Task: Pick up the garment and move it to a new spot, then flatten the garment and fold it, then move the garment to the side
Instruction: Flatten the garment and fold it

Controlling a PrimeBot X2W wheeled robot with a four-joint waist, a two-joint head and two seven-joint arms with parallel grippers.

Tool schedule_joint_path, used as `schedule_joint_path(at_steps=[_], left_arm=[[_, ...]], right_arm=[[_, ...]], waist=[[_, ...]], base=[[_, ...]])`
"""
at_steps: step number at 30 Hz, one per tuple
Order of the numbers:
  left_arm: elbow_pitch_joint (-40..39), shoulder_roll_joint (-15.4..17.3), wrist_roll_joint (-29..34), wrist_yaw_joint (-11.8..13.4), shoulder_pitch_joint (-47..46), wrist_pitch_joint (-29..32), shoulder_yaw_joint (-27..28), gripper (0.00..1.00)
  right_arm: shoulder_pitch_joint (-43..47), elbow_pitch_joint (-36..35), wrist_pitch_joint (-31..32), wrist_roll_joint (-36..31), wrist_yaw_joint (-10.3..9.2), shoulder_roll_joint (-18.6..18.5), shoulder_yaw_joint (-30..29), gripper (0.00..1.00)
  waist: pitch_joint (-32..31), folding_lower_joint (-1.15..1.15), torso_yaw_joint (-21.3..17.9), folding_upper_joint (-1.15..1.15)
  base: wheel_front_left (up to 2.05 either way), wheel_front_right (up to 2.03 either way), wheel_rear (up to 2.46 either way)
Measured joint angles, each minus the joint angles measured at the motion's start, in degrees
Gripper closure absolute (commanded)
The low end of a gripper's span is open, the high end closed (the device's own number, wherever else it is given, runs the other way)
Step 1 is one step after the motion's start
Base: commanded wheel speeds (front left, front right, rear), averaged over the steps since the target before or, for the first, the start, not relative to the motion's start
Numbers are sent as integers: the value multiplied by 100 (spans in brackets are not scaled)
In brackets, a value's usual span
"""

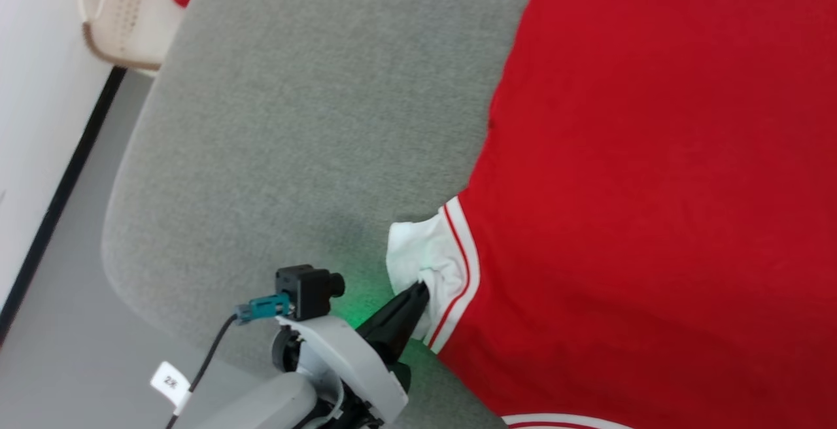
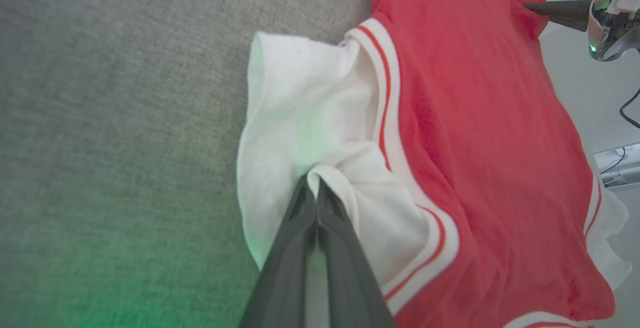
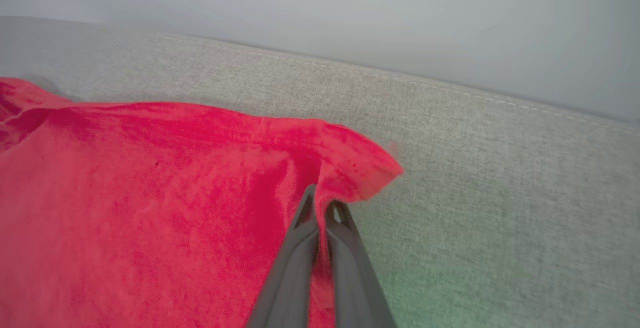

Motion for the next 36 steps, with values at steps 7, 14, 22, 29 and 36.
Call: schedule_joint_path(at_steps=[7, 14, 22, 29, 36], left_arm=[[-119, 246, -1, 160, 82, 7, 86, 100], [-272, 458, -13, 322, 182, 34, 156, 100], [-500, 734, -63, 501, 332, 64, 223, 100], [-651, 904, -89, 623, 417, 104, 259, 100], [-726, 982, -107, 657, 476, 129, 272, 100]], right_arm=[[647, -583, -152, 459, 0, 18, -213, 100], [1510, -1360, -84, 780, 1, 103, -424, 100], [3072, -2729, 103, 1058, 1, 320, -927, 100], [4504, -3732, 171, 1084, 1, 784, -1592, 100], [5594, -4376, 211, 981, 1, 1321, -2036, 100]], waist=[[-217, 0, -350, 0], [-413, 0, -667, 0], [-663, 0, -1083, 0], [-858, 0, -1357, 0], [-988, 0, -1491, 0]], base=[[0, 0, 0], [0, 0, 0], [0, 0, 0], [0, 0, 0], [0, 0, 0]])
